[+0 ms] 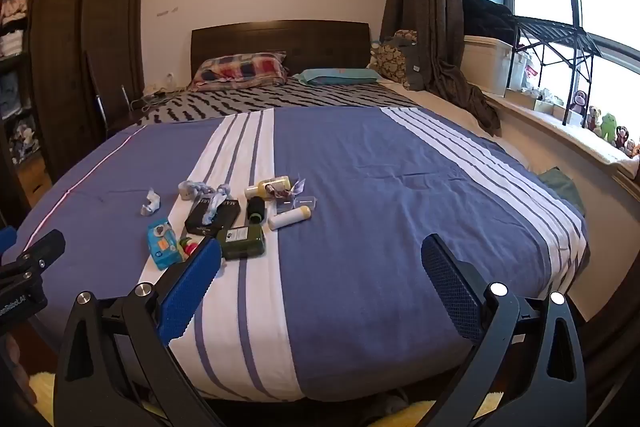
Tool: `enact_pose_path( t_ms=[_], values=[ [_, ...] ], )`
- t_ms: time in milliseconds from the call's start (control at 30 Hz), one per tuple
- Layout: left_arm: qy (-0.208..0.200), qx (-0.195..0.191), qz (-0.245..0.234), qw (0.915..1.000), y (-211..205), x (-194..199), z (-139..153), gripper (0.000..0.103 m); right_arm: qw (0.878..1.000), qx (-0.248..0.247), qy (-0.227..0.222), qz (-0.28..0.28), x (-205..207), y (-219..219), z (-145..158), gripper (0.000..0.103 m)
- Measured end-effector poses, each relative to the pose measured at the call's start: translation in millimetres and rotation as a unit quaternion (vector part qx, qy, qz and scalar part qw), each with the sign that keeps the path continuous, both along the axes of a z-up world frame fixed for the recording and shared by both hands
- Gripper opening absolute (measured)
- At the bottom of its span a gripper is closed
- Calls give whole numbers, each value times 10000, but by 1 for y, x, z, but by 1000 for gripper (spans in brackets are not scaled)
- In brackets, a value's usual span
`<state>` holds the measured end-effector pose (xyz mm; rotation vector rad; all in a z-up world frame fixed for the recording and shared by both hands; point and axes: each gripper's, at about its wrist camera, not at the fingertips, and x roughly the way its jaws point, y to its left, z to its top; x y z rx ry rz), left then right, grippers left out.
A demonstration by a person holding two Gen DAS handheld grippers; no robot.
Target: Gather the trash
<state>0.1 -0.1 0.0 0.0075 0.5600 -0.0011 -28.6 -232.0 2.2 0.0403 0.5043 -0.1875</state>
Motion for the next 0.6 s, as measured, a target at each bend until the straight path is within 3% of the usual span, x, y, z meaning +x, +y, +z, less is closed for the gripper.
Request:
enact_pose_path(
  t_ms=[600],
  values=[
    [-38, 10, 1, 10000, 1, 1, 7, 95, 10000, 21, -19, -30, -1, 0, 0, 100]
  ],
)
